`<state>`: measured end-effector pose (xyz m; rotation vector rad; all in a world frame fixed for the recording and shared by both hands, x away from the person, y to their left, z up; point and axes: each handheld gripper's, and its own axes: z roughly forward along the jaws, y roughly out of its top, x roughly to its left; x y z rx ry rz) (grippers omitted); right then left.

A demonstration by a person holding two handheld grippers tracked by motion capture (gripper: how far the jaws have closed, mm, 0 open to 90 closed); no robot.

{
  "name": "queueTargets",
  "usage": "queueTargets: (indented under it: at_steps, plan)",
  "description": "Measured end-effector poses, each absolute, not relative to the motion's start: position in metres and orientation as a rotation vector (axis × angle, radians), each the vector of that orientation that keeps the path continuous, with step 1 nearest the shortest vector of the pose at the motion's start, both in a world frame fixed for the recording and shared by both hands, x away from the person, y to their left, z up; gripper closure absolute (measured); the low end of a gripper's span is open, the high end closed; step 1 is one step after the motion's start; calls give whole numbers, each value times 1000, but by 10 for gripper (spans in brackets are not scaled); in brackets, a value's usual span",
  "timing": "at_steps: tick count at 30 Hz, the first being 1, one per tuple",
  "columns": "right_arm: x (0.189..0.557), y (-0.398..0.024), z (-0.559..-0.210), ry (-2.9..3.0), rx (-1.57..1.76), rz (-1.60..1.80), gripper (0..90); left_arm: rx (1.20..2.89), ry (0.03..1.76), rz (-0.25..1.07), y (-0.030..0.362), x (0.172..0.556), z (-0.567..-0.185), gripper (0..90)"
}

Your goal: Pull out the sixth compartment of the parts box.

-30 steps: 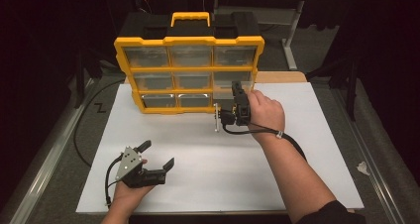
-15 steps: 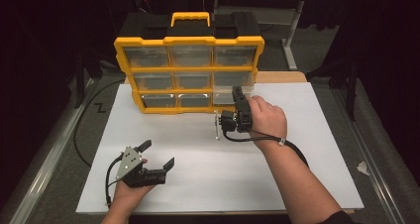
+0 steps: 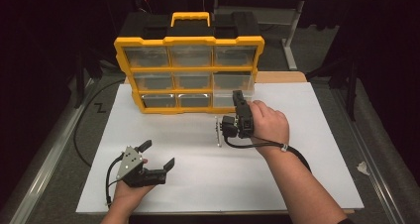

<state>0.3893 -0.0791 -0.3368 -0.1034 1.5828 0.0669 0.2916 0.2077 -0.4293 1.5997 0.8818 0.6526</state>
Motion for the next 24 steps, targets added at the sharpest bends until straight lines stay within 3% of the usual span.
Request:
queueTargets:
  at_steps: [21,24]
  plan:
    - [385,-82,-344,1566,-109,76,796,1607,878,654,208,291,-429,23]
    - [386,-82,-345,1580,-101,77,711,1612,877,652,207,292,-430,24]
